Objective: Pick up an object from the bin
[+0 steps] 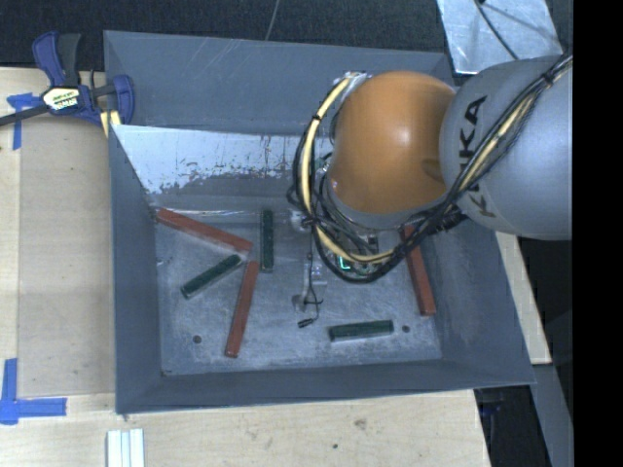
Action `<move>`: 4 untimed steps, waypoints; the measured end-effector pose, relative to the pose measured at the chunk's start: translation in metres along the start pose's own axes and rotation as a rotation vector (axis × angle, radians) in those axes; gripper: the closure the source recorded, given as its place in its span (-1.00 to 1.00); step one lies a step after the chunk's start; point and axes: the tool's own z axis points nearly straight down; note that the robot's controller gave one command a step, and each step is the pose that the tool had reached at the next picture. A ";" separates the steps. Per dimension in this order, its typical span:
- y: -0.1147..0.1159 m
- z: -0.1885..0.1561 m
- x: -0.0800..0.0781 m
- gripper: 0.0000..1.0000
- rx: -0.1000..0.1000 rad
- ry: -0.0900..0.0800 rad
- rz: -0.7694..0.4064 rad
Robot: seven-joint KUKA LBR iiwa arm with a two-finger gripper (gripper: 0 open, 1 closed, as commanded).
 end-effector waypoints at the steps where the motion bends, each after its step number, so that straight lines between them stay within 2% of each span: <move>1: 0.000 0.000 0.000 -1.00 0.000 0.000 0.001; 2: 0.027 0.047 -0.003 -1.00 0.000 -0.007 -0.054; 3: 0.042 0.099 -0.034 -1.00 0.000 -0.005 -0.269; 4: 0.035 0.134 -0.043 1.00 -0.001 -0.001 -0.291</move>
Offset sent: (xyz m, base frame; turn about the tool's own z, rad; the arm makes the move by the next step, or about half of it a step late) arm 0.0032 0.0733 -0.1323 -0.1460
